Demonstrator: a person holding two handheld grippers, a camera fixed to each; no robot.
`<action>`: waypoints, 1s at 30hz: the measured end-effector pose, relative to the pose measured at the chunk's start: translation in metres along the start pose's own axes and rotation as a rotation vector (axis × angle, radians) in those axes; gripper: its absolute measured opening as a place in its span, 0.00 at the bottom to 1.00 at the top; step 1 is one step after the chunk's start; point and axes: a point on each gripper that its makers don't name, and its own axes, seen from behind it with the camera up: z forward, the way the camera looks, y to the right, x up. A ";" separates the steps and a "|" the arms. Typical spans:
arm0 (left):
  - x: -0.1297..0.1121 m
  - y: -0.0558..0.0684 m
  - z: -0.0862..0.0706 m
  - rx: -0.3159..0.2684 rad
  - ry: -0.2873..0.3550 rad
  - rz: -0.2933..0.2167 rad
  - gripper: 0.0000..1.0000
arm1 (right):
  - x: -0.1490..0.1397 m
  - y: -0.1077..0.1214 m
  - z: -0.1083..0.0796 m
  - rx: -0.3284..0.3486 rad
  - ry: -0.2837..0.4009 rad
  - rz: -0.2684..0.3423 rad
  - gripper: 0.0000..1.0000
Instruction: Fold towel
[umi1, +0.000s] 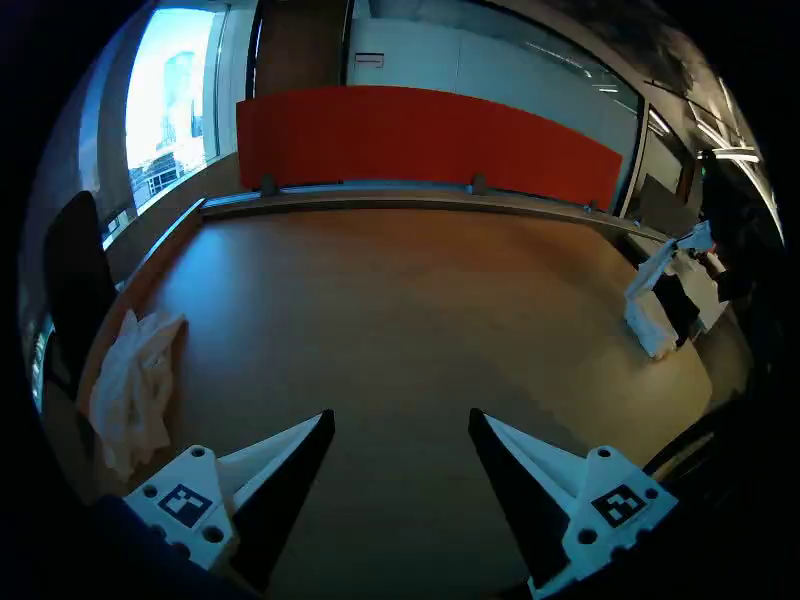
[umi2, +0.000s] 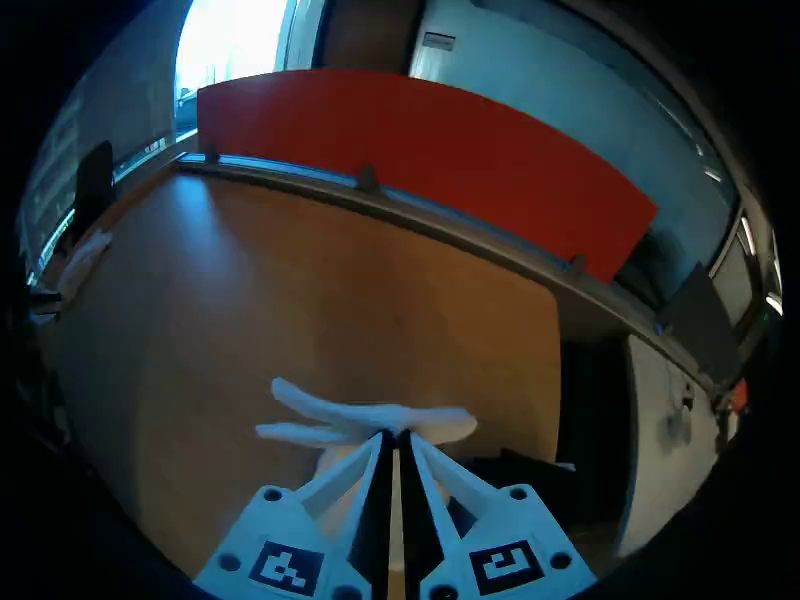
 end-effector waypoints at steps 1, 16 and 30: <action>0.000 0.001 0.000 -0.001 0.000 0.001 1.00 | -0.008 0.001 -0.002 -0.003 -0.009 0.004 0.04; -0.009 0.006 -0.004 -0.005 -0.011 0.017 1.00 | -0.119 0.018 -0.011 -0.055 -0.160 0.077 0.04; -0.014 0.005 -0.010 0.006 -0.015 0.020 1.00 | -0.155 0.024 0.001 -0.074 -0.221 0.125 0.04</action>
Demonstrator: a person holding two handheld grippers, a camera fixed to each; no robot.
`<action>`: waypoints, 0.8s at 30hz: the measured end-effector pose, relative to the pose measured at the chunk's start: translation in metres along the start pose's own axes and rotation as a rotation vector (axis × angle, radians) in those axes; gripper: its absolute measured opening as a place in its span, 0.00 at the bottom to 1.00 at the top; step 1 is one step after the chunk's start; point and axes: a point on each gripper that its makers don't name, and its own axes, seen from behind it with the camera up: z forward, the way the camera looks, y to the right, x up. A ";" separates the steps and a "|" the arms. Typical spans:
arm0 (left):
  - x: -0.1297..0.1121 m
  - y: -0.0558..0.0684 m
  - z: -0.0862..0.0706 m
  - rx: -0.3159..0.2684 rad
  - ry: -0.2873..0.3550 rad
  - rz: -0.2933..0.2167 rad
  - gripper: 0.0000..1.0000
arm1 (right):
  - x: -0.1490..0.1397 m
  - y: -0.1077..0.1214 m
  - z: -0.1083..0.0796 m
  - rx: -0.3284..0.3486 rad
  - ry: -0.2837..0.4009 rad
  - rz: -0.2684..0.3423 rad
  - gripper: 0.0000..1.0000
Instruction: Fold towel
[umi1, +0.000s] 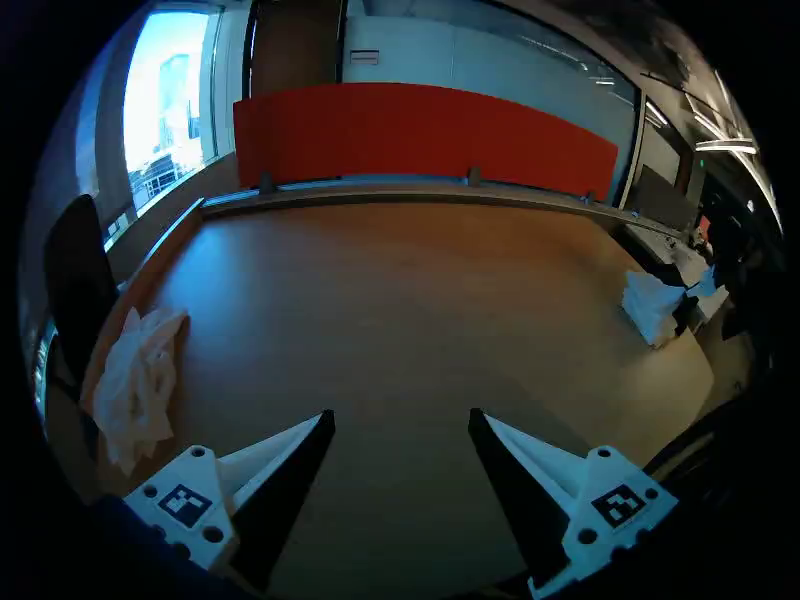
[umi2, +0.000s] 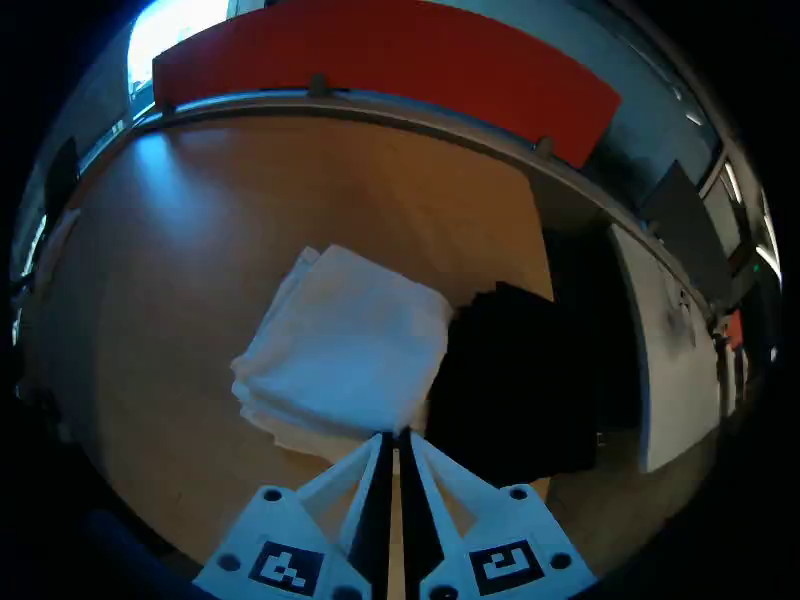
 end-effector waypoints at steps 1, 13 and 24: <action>0.000 0.000 0.000 0.001 0.000 0.001 1.00 | -0.002 0.002 0.002 -0.003 -0.005 0.006 0.04; -0.004 -0.003 -0.003 0.011 -0.004 -0.002 1.00 | -0.014 0.009 0.013 -0.022 -0.030 0.050 0.04; -0.003 -0.004 -0.002 0.007 -0.001 0.002 1.00 | -0.016 0.005 0.011 -0.040 -0.008 0.061 0.16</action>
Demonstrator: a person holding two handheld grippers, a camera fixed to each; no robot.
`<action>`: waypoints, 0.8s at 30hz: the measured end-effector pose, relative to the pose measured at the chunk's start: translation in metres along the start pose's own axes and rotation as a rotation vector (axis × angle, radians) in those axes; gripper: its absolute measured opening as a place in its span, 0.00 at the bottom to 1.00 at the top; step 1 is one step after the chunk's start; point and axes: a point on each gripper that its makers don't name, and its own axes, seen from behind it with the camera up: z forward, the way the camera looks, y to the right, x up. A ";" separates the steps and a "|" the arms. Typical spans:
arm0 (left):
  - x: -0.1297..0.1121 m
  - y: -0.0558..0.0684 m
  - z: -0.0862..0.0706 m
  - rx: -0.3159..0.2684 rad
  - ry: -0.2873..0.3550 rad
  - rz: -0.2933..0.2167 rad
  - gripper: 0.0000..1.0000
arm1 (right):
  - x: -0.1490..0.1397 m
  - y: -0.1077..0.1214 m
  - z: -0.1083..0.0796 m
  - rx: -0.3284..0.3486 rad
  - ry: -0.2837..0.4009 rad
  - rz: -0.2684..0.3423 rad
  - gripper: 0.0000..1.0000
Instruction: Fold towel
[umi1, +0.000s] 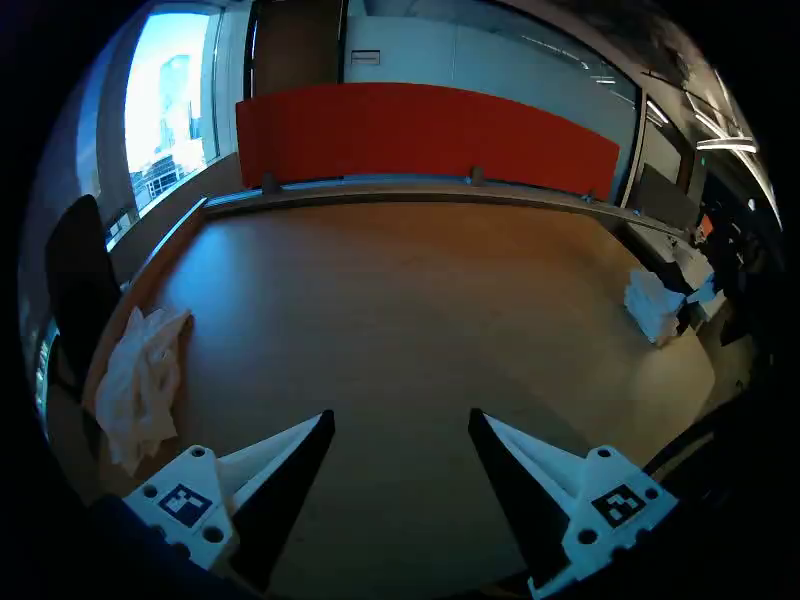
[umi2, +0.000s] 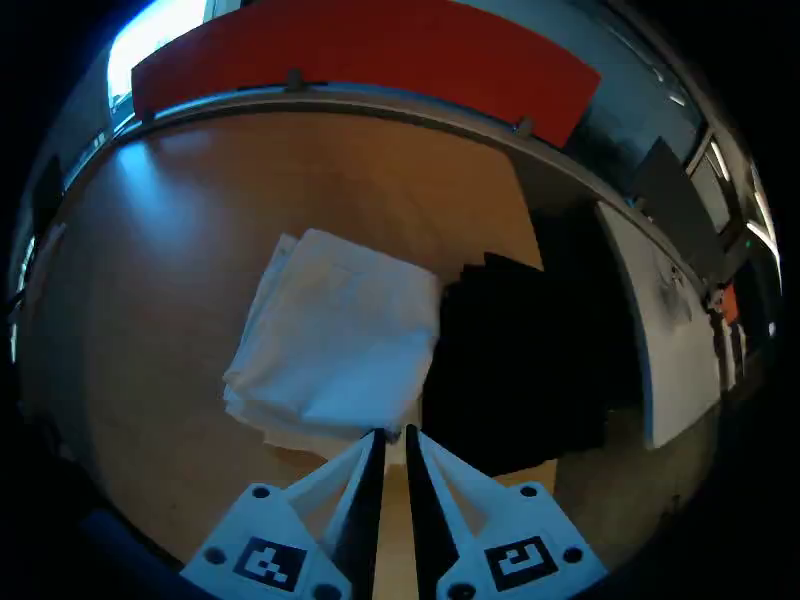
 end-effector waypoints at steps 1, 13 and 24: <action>0.000 0.000 0.000 -0.001 0.001 0.000 1.00 | 0.000 0.000 -0.001 -0.003 0.005 0.000 0.19; 0.003 -0.002 0.002 -0.010 0.008 -0.004 1.00 | 0.013 -0.009 -0.016 -0.011 0.073 0.017 0.95; 0.005 -0.003 0.002 -0.015 0.018 -0.009 1.00 | 0.026 -0.015 -0.023 -0.016 0.141 0.075 0.98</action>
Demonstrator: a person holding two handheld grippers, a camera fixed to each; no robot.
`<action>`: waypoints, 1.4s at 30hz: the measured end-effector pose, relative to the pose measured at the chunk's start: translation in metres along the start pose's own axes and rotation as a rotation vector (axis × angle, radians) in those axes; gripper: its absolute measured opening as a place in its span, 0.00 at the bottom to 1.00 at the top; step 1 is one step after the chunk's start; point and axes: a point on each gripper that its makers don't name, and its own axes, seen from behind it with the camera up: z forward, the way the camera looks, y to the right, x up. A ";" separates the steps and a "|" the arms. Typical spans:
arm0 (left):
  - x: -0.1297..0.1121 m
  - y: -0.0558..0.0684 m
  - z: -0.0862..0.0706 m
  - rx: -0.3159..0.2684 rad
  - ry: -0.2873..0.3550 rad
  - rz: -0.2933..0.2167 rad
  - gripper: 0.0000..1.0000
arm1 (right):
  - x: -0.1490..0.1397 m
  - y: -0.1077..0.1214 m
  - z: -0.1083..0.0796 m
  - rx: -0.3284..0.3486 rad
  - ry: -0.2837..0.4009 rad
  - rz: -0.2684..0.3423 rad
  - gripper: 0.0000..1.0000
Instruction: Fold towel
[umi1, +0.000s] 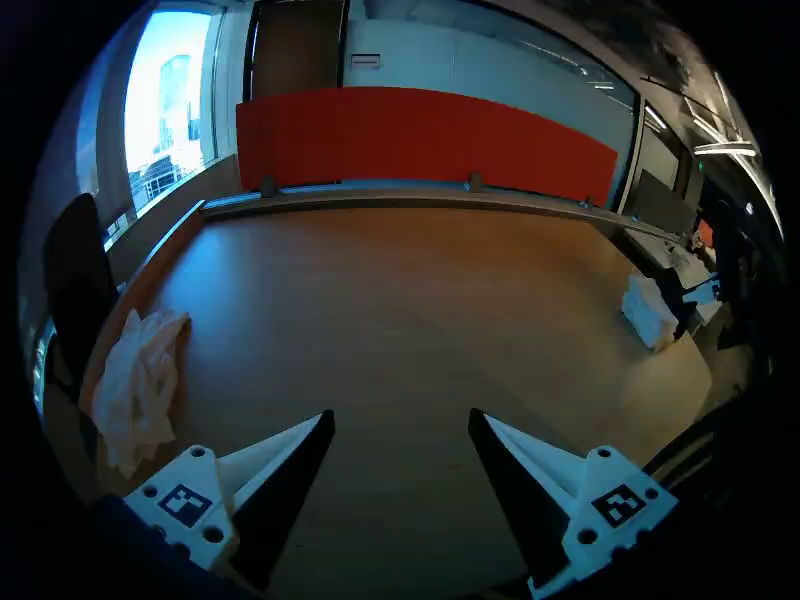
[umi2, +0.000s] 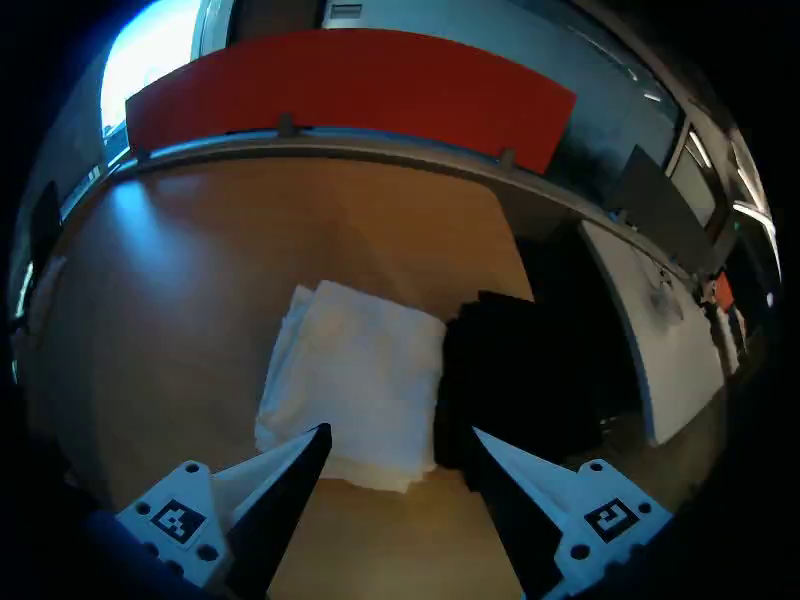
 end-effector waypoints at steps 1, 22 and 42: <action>0.000 0.000 0.000 0.000 0.001 -0.001 1.00 | 0.004 -0.002 -0.001 0.002 0.017 0.011 0.98; 0.006 -0.002 0.002 0.007 0.012 -0.021 1.00 | 0.076 -0.027 -0.028 -0.014 0.395 0.220 0.99; 0.027 -0.011 0.007 0.031 0.070 -0.051 1.00 | 0.130 -0.034 -0.061 -0.065 0.664 0.251 0.99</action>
